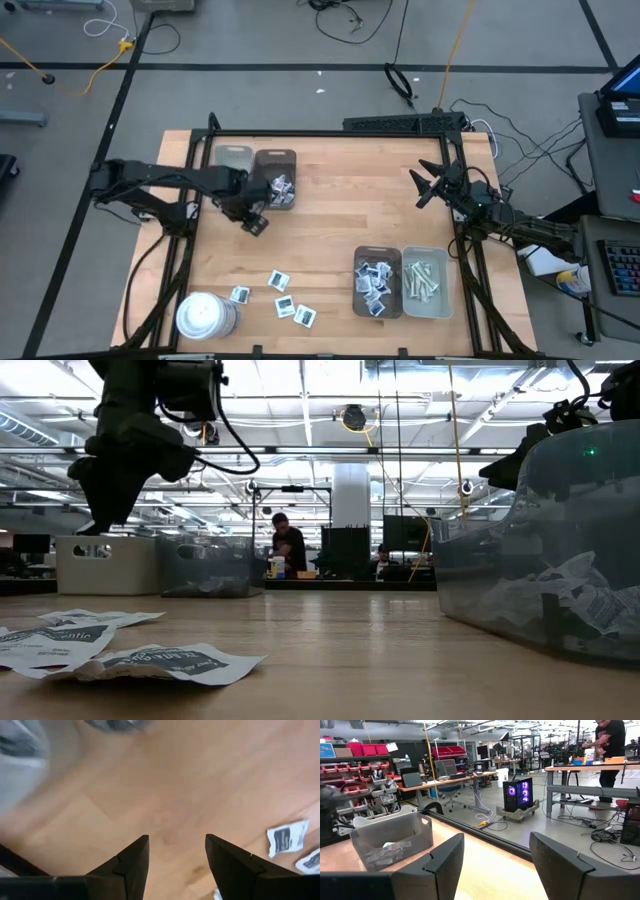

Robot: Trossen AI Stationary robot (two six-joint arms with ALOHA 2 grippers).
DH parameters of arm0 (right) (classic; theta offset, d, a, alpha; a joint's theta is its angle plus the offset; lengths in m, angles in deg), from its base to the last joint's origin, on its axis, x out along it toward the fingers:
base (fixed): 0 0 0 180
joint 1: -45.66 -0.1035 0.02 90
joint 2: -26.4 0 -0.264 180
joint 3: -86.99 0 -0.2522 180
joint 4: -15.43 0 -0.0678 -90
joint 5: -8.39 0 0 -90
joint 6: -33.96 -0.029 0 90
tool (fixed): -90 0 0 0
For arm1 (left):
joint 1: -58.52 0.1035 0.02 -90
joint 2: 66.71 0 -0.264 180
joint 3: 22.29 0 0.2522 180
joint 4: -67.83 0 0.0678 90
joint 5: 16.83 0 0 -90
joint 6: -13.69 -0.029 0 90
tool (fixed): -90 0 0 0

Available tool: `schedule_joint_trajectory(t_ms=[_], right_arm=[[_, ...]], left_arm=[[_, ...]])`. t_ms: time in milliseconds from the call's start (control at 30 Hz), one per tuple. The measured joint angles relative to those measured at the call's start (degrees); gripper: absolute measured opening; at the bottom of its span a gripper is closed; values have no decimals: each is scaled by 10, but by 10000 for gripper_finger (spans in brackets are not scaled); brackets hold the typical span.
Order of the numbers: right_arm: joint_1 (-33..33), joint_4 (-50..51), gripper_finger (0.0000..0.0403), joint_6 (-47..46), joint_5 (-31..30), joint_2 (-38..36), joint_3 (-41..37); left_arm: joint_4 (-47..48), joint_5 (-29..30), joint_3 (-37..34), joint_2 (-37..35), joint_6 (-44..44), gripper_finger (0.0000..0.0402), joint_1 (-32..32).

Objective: Pick & Place First Aid Supplies
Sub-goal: Put the white towelette pack into the top gray bin

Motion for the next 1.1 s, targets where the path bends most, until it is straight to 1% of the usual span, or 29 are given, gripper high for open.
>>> schedule_joint_trajectory(t_ms=[233, 433, 700, 833, 967, 1100], right_arm=[[0, 0, 222, 0, 0, 0, 0], [0, 0, 220, 0, 0, 0, 0], [0, 0, 220, 0, 0, 0, 0], [0, 0, 221, 0, 0, 0, 0], [0, 0, 221, 0, 0, 0, 0], [0, 0, 220, 0, 0, 0, 0]], left_arm=[[-64, -29, 1, 46, 65, 195, -96], [-70, -24, 62, 109, 97, 200, -157], [-76, -15, 171, 195, 116, 200, -201], [-75, -11, 218, 226, 121, 200, -216], [-72, -8, 246, 240, 129, 200, -231], [-78, 15, 246, 241, 149, 200, -248]])
